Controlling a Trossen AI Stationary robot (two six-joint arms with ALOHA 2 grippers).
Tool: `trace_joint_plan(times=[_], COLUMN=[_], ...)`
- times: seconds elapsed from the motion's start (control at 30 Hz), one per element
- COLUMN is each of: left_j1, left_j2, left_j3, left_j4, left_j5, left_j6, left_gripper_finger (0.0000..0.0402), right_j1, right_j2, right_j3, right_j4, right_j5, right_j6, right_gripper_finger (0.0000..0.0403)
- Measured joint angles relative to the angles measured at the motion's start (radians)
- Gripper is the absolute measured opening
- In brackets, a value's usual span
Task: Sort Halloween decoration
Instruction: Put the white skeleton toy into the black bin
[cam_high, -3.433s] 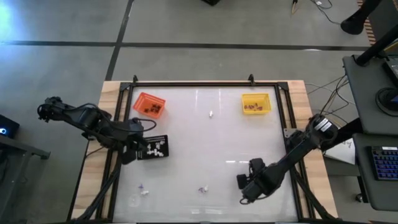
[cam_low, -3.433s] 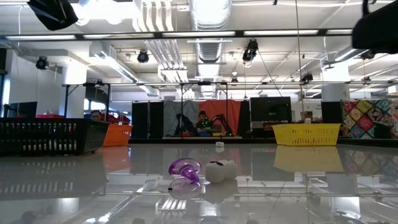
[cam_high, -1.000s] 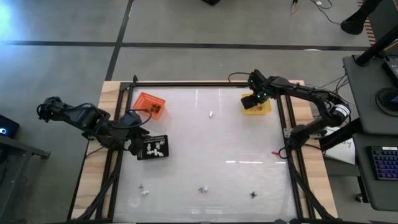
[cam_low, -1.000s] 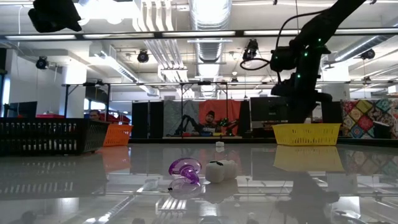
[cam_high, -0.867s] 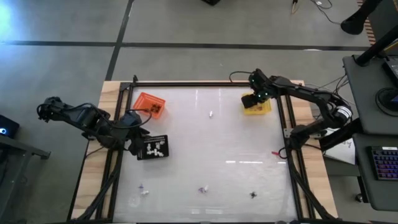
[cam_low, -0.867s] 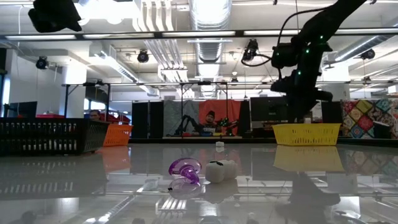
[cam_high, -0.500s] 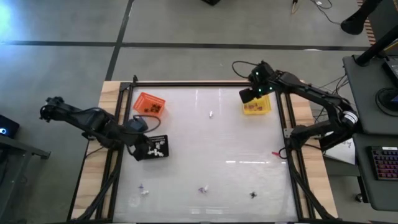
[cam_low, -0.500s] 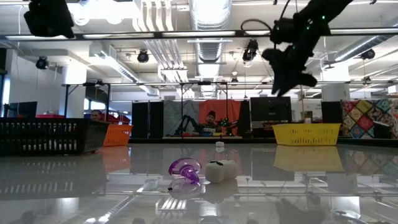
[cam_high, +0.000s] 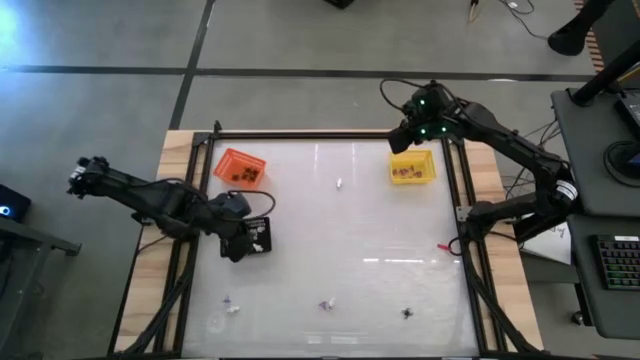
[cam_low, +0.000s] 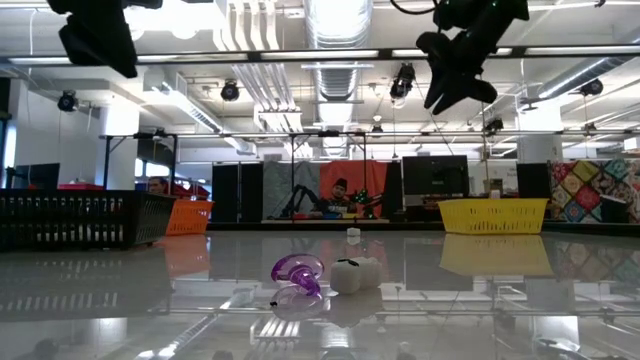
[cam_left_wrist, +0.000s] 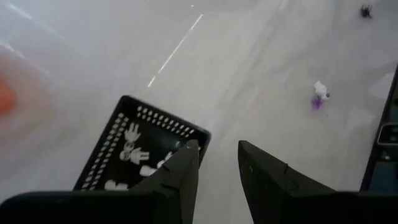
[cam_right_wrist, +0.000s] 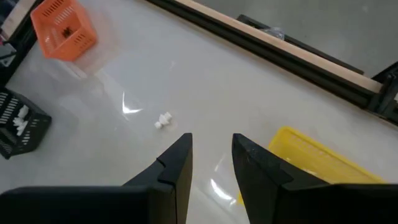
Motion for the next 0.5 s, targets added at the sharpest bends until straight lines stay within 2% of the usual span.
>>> trace_joint_plan(times=[0.23,0.4,0.5], left_j1=[-0.001,0.000,-0.001], left_j2=[0.083,0.146,0.189], left_j3=[0.000,0.000,0.000], left_j4=[0.117,0.203,0.269], left_j5=[0.001,0.012,0.055], left_j6=[0.097,-0.020,-0.065], left_gripper_finger=[0.0096,0.0096,0.0096], right_j1=[0.004,0.004,0.004], right_j2=[0.000,0.000,0.000], right_j3=[0.072,0.128,0.157], right_j4=[-0.104,-0.224,-0.296], right_j5=[0.005,0.007,0.007], right_j6=[0.011,0.059,0.086], right_gripper_finger=[0.0107,0.0111,0.0112])
